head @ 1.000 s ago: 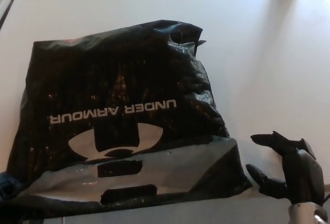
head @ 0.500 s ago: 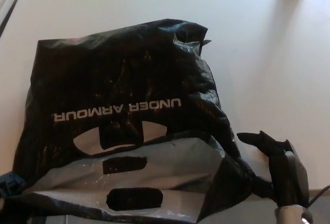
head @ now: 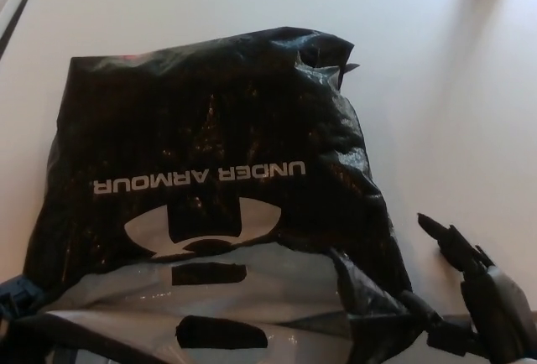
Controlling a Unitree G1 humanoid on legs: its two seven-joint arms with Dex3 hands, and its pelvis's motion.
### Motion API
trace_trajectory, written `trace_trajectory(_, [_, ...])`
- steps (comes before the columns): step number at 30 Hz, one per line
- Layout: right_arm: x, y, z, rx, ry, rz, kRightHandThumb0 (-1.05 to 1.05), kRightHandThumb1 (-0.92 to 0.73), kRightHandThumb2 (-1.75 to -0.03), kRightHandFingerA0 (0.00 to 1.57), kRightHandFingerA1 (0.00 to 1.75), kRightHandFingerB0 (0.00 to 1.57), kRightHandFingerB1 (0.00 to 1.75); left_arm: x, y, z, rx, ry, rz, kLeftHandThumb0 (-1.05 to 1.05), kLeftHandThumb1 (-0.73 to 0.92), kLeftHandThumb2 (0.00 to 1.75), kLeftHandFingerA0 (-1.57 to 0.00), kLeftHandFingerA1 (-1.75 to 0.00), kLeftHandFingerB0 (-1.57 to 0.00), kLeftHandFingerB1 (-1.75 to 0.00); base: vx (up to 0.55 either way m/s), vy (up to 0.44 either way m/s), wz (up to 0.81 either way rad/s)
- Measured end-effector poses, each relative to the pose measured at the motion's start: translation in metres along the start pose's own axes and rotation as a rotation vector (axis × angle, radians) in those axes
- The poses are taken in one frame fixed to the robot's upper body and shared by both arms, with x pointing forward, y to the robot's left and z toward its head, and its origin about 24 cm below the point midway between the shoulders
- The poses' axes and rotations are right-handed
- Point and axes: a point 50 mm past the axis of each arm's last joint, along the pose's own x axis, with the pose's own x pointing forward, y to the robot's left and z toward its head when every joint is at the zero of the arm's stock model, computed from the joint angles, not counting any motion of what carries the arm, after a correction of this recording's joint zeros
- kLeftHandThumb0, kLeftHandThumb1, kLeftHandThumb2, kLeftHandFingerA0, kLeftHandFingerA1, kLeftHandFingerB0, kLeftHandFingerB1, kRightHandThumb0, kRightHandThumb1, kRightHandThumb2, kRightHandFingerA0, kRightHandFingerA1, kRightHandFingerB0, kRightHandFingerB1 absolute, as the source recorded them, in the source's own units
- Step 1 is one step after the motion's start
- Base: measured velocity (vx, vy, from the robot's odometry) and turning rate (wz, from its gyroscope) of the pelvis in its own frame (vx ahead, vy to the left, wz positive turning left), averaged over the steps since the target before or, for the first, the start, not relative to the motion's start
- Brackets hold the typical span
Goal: A plastic bag is kept infront of the robot in the middle of the desk and the robot uses both its hands to grab it from the top and lifts it up and then releases it.
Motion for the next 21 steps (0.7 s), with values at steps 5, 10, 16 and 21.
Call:
trace_trajectory(5, [-0.013, -0.018, -0.005, -0.046, -0.006, 0.065, -0.88, -0.5, -0.88, 0.18, 0.44, 0.0, 0.0, 0.0, 0.0, 0.0, -0.001, -0.004, 0.003, -0.47, 0.74, 0.62, -1.06, -1.75, -0.74, -1.75, 0.0, 0.0, 0.0])
trace_trajectory(10, [-0.021, -0.04, -0.007, -0.095, -0.008, 0.127, -0.88, -0.5, -0.88, 0.19, 0.46, 0.0, 0.0, 0.0, 0.0, 0.0, -0.001, -0.002, 0.006, -0.48, 0.75, 0.62, -1.04, -1.75, -0.73, -1.75, 0.0, 0.0, 0.0])
trace_trajectory(16, [-0.026, -0.051, -0.003, -0.113, -0.01, 0.218, -0.87, -0.5, -0.86, 0.23, 0.49, 0.0, 0.0, -0.001, 0.0, -0.003, -0.003, 0.008, 0.009, -0.49, 0.75, 0.62, -1.05, -1.75, -0.75, -1.75, 0.0, 0.0, 0.0])
trace_trajectory(21, [-0.029, -0.051, -0.001, -0.098, 0.0, 0.296, -0.84, -0.49, -0.85, 0.23, 0.49, 0.0, 0.0, -0.002, -0.002, -0.006, -0.006, 0.021, 0.007, -0.48, 0.75, 0.62, -1.05, -1.75, -0.74, -1.75, 0.0, 0.0, 0.0])
